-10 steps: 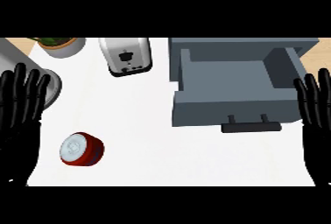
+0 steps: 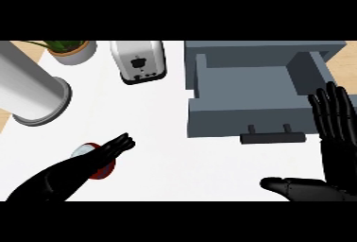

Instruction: Pick up the can, place it into the drawer and close the drawer

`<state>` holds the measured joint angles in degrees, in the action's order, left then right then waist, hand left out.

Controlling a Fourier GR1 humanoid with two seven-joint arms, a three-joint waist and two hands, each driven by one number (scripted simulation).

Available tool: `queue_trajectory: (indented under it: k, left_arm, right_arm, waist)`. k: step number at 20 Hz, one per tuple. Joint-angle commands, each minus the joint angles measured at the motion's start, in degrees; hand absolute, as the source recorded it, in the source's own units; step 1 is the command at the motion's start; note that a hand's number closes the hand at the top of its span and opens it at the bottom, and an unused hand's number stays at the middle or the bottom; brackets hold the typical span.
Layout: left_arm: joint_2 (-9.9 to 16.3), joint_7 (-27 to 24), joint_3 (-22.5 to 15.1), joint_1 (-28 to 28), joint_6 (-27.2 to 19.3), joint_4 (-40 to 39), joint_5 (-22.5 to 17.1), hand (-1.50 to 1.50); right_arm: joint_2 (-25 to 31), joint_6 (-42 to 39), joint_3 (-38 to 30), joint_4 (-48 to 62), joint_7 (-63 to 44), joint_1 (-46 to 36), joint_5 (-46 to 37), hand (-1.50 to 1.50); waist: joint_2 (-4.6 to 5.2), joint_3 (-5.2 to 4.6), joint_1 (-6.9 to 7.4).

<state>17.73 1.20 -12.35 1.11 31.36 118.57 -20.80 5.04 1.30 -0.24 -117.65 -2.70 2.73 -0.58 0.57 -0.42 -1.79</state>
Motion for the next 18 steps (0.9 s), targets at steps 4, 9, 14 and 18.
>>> queue_trajectory:
  k: [4, 9, 14, 18]
  left_arm:
    - [20.5, -2.2, 9.6, 5.9, 22.7, -2.9, -19.3, -1.50]
    - [29.1, -4.7, 18.0, 5.4, 31.0, -11.3, -27.9, -1.50]
    - [26.1, -5.2, 19.2, 7.1, 37.0, -18.1, -25.5, -1.50]
    - [25.0, -0.5, 17.0, 2.3, 34.2, -20.6, -26.4, -1.50]
  right_arm:
    - [0.8, 1.0, -1.8, -0.3, -8.1, 1.9, 0.6, -1.50]
    - [-0.2, 0.7, -0.9, -4.1, -6.9, 7.8, 0.0, -1.50]
    - [0.5, -1.7, -3.0, -4.3, -5.4, 10.8, 1.9, -1.50]
    - [-0.6, -0.6, -1.8, -4.9, -7.1, 7.8, 0.2, -1.50]
  waist:
    - [-0.53, 0.34, 2.31]
    - [-0.64, 0.44, 1.74]
    - [-0.65, 0.41, 1.84]
    - [-0.60, 0.41, 1.76]
